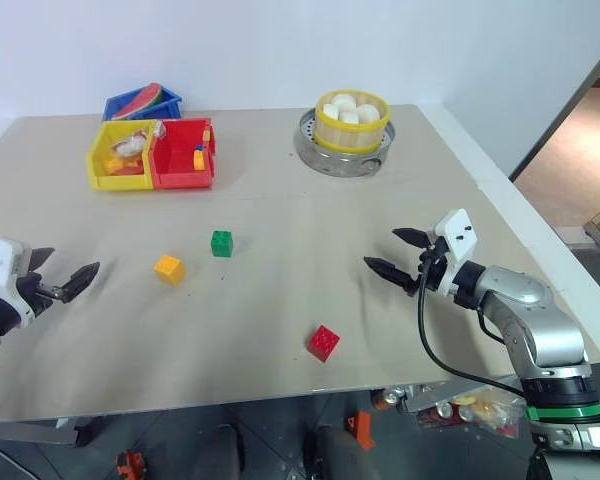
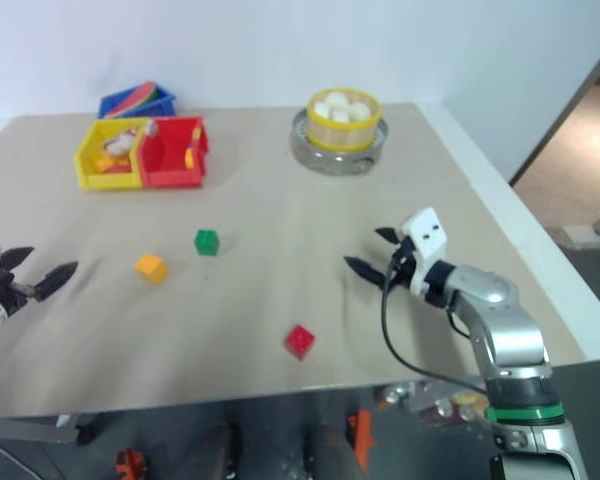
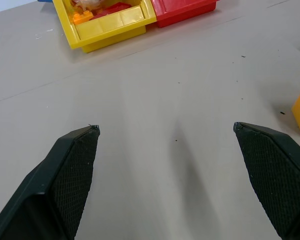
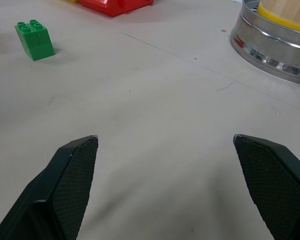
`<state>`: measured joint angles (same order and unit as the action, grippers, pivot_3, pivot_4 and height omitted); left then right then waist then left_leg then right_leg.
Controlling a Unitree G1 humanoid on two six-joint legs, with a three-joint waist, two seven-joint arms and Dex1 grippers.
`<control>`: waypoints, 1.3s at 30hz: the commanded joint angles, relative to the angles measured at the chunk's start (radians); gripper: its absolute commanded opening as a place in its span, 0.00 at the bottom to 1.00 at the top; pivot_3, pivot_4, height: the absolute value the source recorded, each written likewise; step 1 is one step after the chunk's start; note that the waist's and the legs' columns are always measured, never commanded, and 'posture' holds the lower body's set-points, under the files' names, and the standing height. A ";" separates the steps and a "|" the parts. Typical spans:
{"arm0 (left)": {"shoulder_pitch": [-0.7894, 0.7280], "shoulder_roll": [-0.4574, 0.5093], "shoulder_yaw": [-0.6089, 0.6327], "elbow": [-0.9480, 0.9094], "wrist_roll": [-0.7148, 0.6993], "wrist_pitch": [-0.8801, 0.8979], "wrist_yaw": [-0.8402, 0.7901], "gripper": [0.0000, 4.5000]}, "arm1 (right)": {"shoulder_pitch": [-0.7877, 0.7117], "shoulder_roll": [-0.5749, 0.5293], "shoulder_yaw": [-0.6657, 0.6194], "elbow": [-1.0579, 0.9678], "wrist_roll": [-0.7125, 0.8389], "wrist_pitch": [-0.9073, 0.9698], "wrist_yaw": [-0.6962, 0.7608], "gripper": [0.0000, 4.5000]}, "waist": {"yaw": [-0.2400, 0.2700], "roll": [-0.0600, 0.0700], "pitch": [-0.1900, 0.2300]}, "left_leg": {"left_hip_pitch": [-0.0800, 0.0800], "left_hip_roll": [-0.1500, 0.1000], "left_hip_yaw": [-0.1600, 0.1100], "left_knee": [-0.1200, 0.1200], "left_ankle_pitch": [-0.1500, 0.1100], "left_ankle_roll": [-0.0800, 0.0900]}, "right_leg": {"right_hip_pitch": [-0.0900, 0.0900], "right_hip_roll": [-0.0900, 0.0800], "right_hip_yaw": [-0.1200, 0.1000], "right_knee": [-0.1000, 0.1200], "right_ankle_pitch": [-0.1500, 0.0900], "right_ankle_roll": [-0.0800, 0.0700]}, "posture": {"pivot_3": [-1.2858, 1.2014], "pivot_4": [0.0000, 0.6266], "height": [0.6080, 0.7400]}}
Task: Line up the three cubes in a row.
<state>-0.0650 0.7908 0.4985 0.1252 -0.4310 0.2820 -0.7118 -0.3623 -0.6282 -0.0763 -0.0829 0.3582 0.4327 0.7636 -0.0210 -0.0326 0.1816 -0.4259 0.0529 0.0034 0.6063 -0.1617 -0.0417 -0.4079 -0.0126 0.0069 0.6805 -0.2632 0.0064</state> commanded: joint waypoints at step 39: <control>0.002 0.108 -0.462 -0.553 -0.138 0.017 -0.564 0.99 | 0.043 -0.131 0.221 -0.647 0.211 0.382 0.010 1.00 | 0.000 0.000 0.000 | 0.003 0.007 0.005 0.003 0.000 0.000 | 0.000 0.008 0.009 0.000 0.000 -0.008 | 0.52 0.24 1.00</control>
<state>-0.0466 0.9043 0.0364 -0.4381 -0.5781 0.3290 -1.2585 -0.3209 -0.7482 0.1366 -0.7063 0.5985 0.8304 0.7877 -0.0214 -0.0324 0.1819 -0.4229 0.0593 0.0090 0.6099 -0.1620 -0.0417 -0.4080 -0.0044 0.0157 0.6808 -0.2632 -0.0012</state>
